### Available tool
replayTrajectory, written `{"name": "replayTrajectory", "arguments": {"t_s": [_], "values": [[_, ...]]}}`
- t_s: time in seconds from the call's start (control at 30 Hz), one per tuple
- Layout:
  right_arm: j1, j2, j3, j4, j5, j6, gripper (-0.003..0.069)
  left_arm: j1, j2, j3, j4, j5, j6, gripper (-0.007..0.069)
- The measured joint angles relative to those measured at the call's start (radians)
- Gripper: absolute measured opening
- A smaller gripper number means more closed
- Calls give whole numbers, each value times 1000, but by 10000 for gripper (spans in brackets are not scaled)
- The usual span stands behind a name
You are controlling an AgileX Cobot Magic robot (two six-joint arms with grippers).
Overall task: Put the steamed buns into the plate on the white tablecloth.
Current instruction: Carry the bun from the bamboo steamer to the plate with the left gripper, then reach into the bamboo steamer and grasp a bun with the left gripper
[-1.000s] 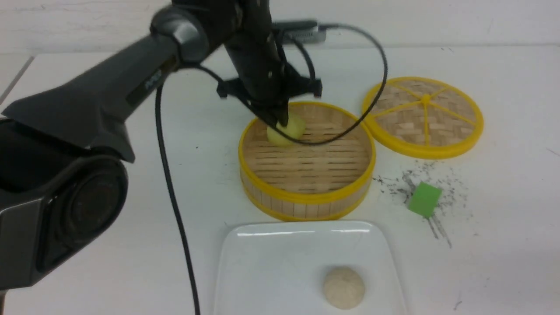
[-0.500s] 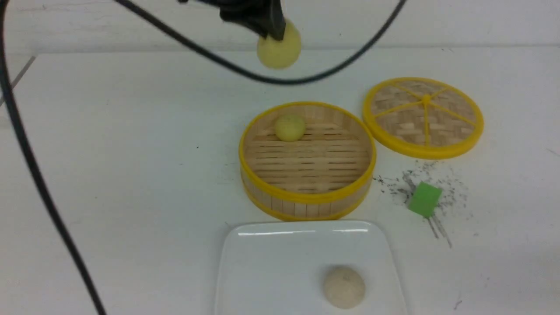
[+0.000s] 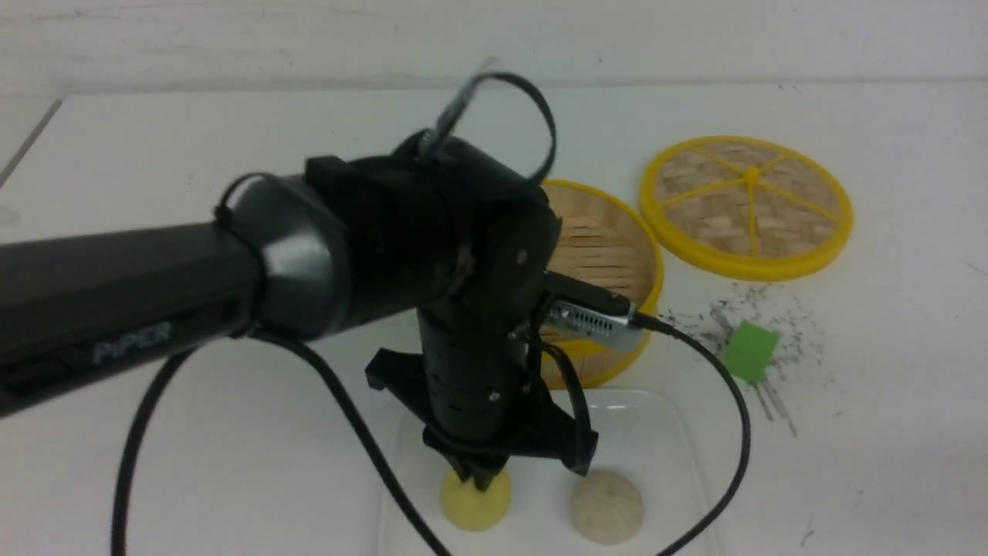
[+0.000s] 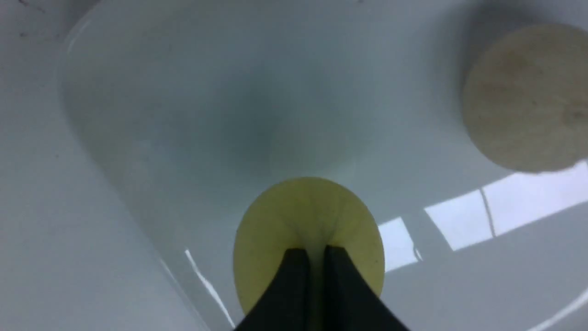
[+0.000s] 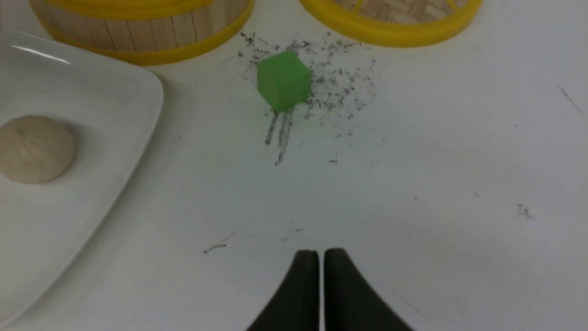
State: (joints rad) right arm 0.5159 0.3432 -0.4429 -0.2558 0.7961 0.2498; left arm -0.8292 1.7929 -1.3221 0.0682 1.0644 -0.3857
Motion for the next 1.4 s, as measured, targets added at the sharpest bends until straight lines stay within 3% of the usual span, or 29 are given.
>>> {"name": "replayTrajectory", "arguments": {"t_s": [0.17,0.47,0.57,0.67,0.8,0.9,1.0,1.1,1.27,1.4], "values": [[0,0,0,5,-2,3,46,-1,47,0,34,-48,-54,127],[0,-1,0,10,-4,13,59,-1,53,-64,48,-16,-73,454],[0,-1,0,10,-4,13,63,-1,54,-150,77,22,-73,517],[0,-1,0,10,-4,13,67,2,59,-241,104,64,-73,531],[0,-1,0,10,-4,13,73,21,88,-393,115,92,-74,489],[0,-1,0,10,-4,13,78,69,146,-521,109,116,-74,342],[0,-1,0,11,-4,13,82,151,238,-664,60,162,-64,118],[0,-1,0,11,-4,13,81,233,340,-804,-29,171,-37,16],[0,-1,0,14,-6,13,83,300,461,-957,-100,172,10,4],[0,-1,0,14,-6,13,83,305,533,-1044,-103,173,28,50]]}}
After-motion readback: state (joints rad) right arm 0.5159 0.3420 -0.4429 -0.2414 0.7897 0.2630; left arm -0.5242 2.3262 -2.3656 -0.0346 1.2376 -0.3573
